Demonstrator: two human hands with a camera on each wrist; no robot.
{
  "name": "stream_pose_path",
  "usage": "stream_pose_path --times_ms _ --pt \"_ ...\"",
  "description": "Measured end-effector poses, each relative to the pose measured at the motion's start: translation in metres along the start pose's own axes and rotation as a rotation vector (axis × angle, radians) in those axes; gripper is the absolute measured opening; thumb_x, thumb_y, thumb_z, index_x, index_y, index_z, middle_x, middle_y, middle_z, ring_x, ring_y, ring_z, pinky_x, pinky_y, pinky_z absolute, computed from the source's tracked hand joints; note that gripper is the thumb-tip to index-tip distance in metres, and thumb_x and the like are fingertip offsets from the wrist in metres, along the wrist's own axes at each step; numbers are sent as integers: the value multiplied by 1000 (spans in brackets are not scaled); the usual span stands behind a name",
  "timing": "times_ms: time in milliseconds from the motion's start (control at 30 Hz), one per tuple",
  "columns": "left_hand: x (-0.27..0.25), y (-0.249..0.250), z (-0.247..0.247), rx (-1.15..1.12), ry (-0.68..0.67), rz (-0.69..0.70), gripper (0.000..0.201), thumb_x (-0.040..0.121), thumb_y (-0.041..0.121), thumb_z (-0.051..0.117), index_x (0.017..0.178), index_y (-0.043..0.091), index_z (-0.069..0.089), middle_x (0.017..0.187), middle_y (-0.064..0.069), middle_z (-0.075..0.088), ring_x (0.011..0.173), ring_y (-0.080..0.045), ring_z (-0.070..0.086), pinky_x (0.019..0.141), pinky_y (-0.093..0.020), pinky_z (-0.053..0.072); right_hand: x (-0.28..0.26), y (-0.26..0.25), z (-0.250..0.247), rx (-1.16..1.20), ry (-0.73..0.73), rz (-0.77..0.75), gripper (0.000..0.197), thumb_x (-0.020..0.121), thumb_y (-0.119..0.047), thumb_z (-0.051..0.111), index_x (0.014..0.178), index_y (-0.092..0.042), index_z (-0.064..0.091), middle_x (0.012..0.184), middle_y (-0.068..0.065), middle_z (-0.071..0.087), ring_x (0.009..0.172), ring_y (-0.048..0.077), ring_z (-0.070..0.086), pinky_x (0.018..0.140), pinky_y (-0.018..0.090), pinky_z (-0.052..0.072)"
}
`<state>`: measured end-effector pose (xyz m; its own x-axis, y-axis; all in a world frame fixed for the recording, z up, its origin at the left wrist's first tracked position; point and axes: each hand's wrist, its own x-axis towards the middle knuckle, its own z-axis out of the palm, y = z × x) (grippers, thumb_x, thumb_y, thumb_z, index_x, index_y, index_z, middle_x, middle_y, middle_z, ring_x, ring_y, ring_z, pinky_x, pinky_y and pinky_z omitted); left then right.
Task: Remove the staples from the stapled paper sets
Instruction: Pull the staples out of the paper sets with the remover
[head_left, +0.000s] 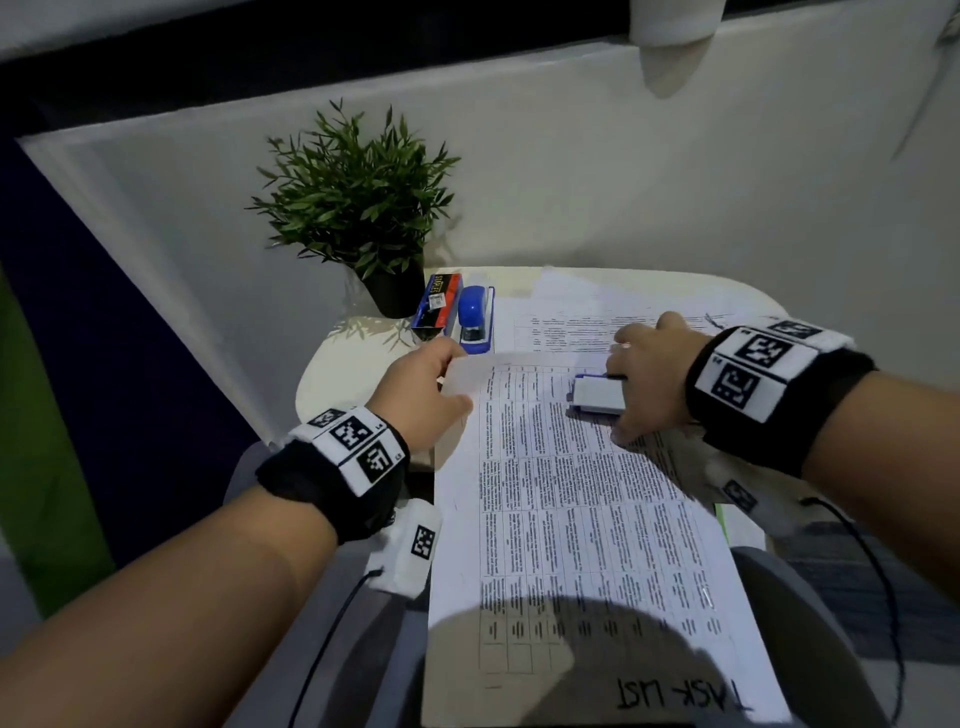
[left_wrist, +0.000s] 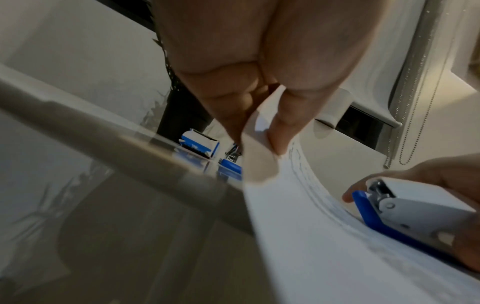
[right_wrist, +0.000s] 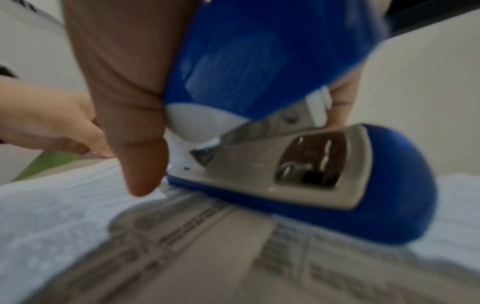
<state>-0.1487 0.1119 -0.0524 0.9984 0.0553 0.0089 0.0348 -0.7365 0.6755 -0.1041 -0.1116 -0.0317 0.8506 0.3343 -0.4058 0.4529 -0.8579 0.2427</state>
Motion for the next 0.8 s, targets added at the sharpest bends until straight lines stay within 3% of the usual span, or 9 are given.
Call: stream_pose_path --times_ms 67,133,200,333,467,633,733,800 --pt "1 -2 -3 18 -20 -14 26 77 5 69 83 26 53 84 3 61 76 -18 59 67 -28 50 1 0 3 53 -22 -2 84 64 -79 58 127 -24 50 131 5 45 119 29 45 100 45 38" --pt "2 -4 -7 66 -41 -36 26 76 8 70 81 27 55 86 1 62 77 -19 59 67 -29 50 1 0 4 98 -24 11 82 65 -74 64 129 -24 49 131 4 42 116 31 46 99 42 41" --pt "2 -3 -11 274 -40 -42 26 77 17 71 96 27 56 97 3 60 88 -18 56 74 -29 49 0 -2 3 111 -23 34 81 65 -71 68 130 -25 50 128 5 38 116 32 46 96 40 44" --pt "1 0 -11 595 35 81 64 76 32 71 131 33 40 137 9 42 124 -18 39 101 -37 33 -5 -3 6 99 74 32 78 66 -69 69 127 -23 52 121 5 38 116 28 42 90 41 44" --pt "4 8 -6 707 -139 174 80 83 25 65 147 33 18 151 8 27 136 -17 28 109 -35 24 -10 -2 13 87 170 17 72 68 -69 66 123 -24 51 121 1 37 116 24 37 86 42 44" --pt "11 18 -7 779 -290 135 81 86 21 62 150 30 12 149 0 34 132 -22 37 104 -35 36 -12 -1 17 68 202 6 72 68 -72 63 122 -26 49 124 -2 37 116 23 35 79 40 44" --pt "13 20 -8 741 -257 165 64 81 19 67 138 28 39 136 3 47 123 -20 45 94 -30 40 -14 0 17 60 215 3 73 67 -74 61 122 -27 50 130 -4 32 119 24 30 81 40 47" --pt "12 21 -9 712 -215 206 34 77 14 66 109 25 57 108 3 60 102 -19 55 74 -26 42 -16 1 17 46 238 -6 73 68 -74 60 126 -30 49 138 -6 26 123 24 25 84 43 48"
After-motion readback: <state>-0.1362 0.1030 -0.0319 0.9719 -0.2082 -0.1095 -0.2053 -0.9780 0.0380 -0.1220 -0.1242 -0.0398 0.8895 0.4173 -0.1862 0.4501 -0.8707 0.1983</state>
